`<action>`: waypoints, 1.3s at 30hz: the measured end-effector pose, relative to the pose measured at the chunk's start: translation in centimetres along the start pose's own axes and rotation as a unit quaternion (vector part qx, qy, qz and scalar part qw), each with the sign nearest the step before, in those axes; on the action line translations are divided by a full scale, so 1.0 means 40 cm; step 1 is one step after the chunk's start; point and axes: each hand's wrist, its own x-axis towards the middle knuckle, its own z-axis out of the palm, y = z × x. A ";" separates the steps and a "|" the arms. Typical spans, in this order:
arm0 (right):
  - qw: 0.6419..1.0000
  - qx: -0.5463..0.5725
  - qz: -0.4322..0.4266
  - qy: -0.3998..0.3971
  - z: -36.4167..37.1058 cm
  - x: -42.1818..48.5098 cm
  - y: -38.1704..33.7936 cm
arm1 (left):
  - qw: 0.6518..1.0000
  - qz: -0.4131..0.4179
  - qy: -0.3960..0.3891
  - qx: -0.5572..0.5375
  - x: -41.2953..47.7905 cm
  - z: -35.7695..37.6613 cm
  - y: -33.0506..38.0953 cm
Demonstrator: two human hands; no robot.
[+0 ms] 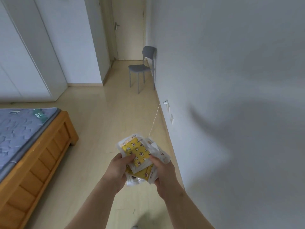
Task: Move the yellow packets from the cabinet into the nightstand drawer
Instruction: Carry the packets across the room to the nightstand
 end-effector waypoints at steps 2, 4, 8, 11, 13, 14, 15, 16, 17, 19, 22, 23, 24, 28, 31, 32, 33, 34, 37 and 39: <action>1.000 -0.018 0.004 -0.006 0.031 0.106 -0.015 | 1.000 0.007 0.016 -0.011 0.094 -0.014 0.041; 0.999 -0.026 0.007 -0.019 0.072 0.224 -0.030 | 0.999 0.017 0.029 -0.019 0.202 -0.033 0.090; 0.999 -0.035 0.024 -0.022 0.170 0.443 -0.084 | 0.999 0.015 0.040 -0.029 0.398 -0.063 0.216; 0.999 -0.033 0.018 -0.021 0.239 0.593 -0.131 | 0.999 0.022 0.040 -0.028 0.533 -0.077 0.319; 0.999 -0.027 0.015 -0.020 0.275 0.692 -0.150 | 0.998 0.027 0.041 -0.026 0.619 -0.085 0.378; 0.999 -0.024 0.018 -0.022 0.291 0.738 -0.156 | 0.998 0.027 0.046 -0.026 0.658 -0.091 0.402; 0.999 -0.021 0.023 -0.024 0.307 0.782 -0.161 | 0.998 0.027 0.051 -0.028 0.694 -0.098 0.425; 0.999 -0.021 0.027 -0.025 0.322 0.816 -0.167 | 0.998 0.026 0.057 -0.031 0.723 -0.105 0.444; 0.999 -0.021 0.031 -0.030 0.342 0.859 -0.173 | 0.997 0.028 0.063 -0.036 0.758 -0.115 0.467; 0.998 -0.019 0.041 -0.052 0.384 0.948 -0.181 | 0.995 0.030 0.078 -0.046 0.832 -0.140 0.507; 0.995 -0.015 0.057 -0.074 0.442 1.093 -0.189 | 0.992 0.038 0.102 -0.057 0.953 -0.175 0.566; 0.995 -0.013 0.064 -0.080 0.460 1.147 -0.193 | 0.991 0.041 0.109 -0.060 1.000 -0.185 0.587; 0.994 -0.010 0.071 -0.085 0.478 1.204 -0.199 | 0.991 0.043 0.113 -0.060 1.051 -0.193 0.611; 0.993 -0.004 0.072 -0.097 0.548 1.445 -0.253 | 0.989 0.049 0.122 -0.062 1.265 -0.197 0.735; 0.990 -0.006 0.064 -0.122 0.609 1.625 -0.321 | 0.987 0.057 0.126 -0.085 1.423 -0.195 0.846; 0.990 -0.003 0.062 -0.129 0.637 1.687 -0.341 | 0.986 0.062 0.126 -0.094 1.476 -0.200 0.885; 0.989 -0.001 0.064 -0.134 0.663 1.739 -0.357 | 0.985 0.065 0.126 -0.102 1.520 -0.206 0.917; 0.988 0.002 0.068 -0.138 0.689 1.786 -0.364 | 0.983 0.067 0.129 -0.111 1.558 -0.215 0.944; 0.984 0.003 0.094 -0.152 0.768 1.918 -0.370 | 0.978 0.070 0.141 -0.140 1.663 -0.262 1.014; 0.981 0.000 0.109 -0.163 0.827 2.009 -0.359 | 0.974 0.071 0.152 -0.154 1.740 -0.311 1.056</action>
